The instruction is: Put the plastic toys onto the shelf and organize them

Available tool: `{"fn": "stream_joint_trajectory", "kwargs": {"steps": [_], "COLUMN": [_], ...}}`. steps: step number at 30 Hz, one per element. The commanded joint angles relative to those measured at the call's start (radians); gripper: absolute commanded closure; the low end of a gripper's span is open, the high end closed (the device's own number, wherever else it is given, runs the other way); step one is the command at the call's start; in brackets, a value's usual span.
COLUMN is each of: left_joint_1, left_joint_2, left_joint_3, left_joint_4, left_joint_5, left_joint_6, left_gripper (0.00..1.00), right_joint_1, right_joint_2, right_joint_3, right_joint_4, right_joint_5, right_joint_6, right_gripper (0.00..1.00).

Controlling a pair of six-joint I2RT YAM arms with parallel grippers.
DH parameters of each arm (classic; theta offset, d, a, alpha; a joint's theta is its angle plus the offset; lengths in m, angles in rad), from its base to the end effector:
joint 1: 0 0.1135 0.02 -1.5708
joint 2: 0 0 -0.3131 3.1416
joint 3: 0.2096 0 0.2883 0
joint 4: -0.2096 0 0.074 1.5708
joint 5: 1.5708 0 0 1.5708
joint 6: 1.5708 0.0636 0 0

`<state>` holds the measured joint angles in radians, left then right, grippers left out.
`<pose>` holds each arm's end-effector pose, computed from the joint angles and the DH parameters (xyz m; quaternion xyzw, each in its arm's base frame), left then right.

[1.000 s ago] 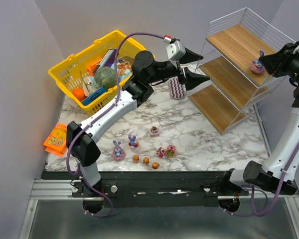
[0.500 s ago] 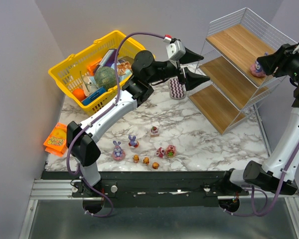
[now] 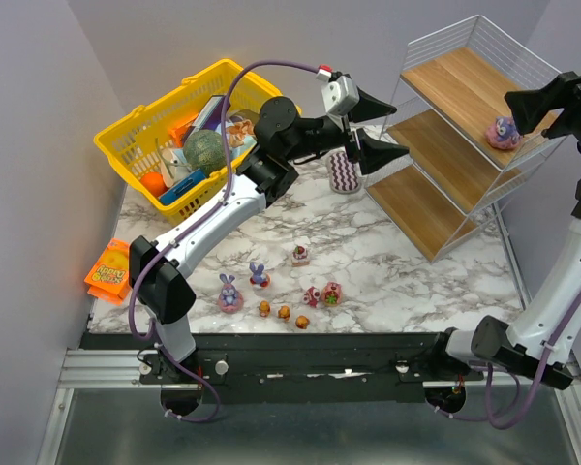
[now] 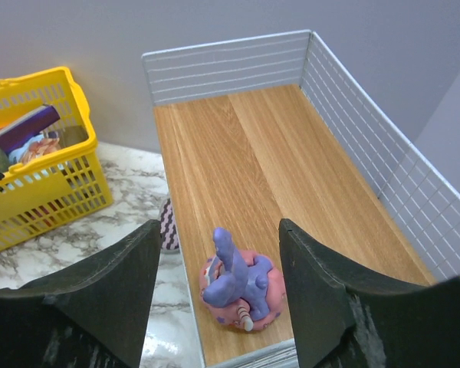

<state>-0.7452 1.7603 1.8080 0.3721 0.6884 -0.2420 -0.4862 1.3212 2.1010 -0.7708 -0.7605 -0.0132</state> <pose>0.3182 -0.3486 0.5445 0.4017 0.4257 -0.5359 0.6084 0.2159 -0.0645 0.6589 -0.1031 0.6972 0.0902 0.7037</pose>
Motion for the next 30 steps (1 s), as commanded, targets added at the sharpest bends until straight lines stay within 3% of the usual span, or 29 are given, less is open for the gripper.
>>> {"fn": "stream_joint_trajectory", "kwargs": {"steps": [1,8,12,21,25,30], "left_joint_1": [0.012,0.020,0.023,0.030,0.033,0.036], "left_joint_2": [-0.034,-0.136,-0.223,-0.559,-0.678,-0.775], "left_joint_3": [0.005,-0.081,-0.162,-0.496,-0.599,-0.691], "left_joint_4": [0.019,-0.064,-0.217,-0.445,-0.533,-0.581], "left_joint_5": [-0.009,-0.104,-0.216,-0.610,-0.694,-0.831], "left_joint_6": [-0.022,0.016,0.085,0.162,0.133,0.061], "left_gripper": [0.01,0.01,0.01,0.01,0.01,0.01], "right_joint_1": [-0.005,0.064,0.304,0.723,0.925,1.141], "right_joint_2": [-0.039,-0.114,-0.137,-0.321,-0.353,-0.289], "right_joint_3": [0.030,-0.061,-0.096,-0.608,-0.833,-1.080], "right_joint_4": [0.105,0.205,0.098,0.237,0.321,0.531], "right_joint_5": [-0.037,-0.161,-0.025,0.260,0.455,0.477], "right_joint_6": [0.111,0.251,0.171,0.209,0.266,0.320], "right_gripper": [0.13,0.10,0.10,0.11,0.13,0.14]}}
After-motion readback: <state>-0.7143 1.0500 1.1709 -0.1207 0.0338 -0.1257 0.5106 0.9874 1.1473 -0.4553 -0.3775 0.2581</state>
